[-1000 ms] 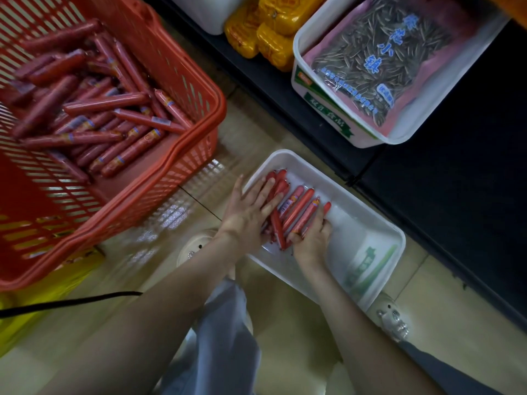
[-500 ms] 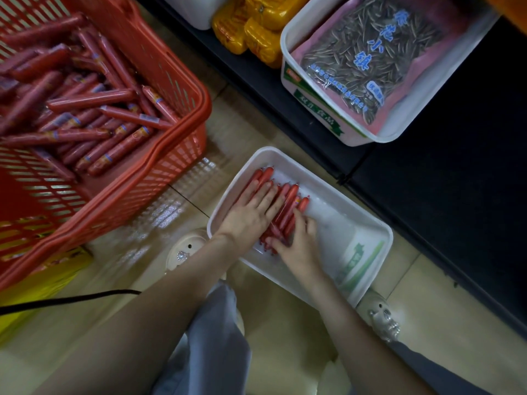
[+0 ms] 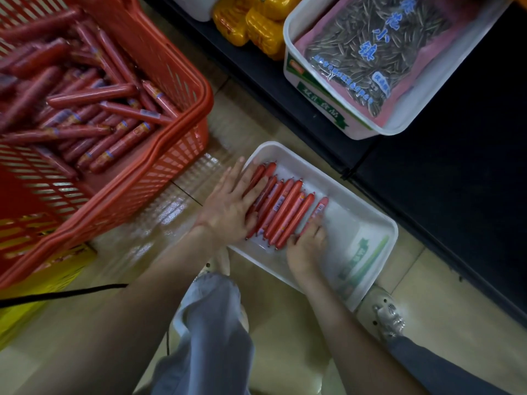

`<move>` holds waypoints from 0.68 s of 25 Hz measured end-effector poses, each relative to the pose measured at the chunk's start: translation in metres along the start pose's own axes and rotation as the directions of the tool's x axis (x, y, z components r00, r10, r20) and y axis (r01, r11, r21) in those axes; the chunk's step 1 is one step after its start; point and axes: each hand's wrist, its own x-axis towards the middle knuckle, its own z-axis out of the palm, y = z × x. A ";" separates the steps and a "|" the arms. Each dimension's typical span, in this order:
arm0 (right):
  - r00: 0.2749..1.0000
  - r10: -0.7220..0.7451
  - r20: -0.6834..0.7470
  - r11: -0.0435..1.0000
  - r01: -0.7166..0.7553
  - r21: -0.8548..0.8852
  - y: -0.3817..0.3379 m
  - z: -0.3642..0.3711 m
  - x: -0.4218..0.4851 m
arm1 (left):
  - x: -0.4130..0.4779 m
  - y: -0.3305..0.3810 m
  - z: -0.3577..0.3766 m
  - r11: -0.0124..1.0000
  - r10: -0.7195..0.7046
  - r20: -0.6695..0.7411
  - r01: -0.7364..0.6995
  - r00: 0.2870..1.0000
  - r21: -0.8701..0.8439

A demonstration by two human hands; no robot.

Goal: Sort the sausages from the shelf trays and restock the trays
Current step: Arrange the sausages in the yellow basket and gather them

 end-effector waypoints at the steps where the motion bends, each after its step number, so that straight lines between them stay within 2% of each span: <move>1: 0.999 -0.016 0.029 0.999 0.017 -0.040 -0.005 0.005 0.001 | 0.000 -0.001 -0.002 1.000 0.008 0.004 -0.008 1.000 0.016; 5: 0.996 -0.077 0.047 0.986 0.083 -0.146 -0.009 0.014 -0.005 | -0.001 0.000 -0.008 0.998 -0.016 0.140 0.008 0.990 0.059; 8: 0.994 -0.103 0.024 0.973 0.105 -0.204 -0.017 -0.006 -0.010 | -0.001 0.003 -0.025 0.999 -0.044 0.115 0.044 0.992 0.002; 11: 0.958 -0.280 -0.063 0.957 0.273 -0.102 -0.066 -0.045 -0.028 | 0.000 0.005 -0.081 0.983 -0.087 -0.096 0.070 0.992 -0.168; 13: 0.892 -0.444 -0.088 0.896 0.440 -0.058 -0.112 -0.070 -0.051 | 0.002 0.002 -0.143 0.960 -0.124 -0.325 0.030 0.938 -0.280; 15: 0.805 -0.584 -0.104 0.809 0.588 0.014 -0.165 -0.087 -0.084 | -0.009 -0.008 -0.212 0.949 -0.179 -0.542 -0.002 0.821 -0.316; 17: 0.691 -0.705 -0.159 0.690 0.720 0.071 -0.219 -0.094 -0.115 | -0.031 -0.030 -0.273 0.950 -0.265 -0.701 0.054 0.662 -0.308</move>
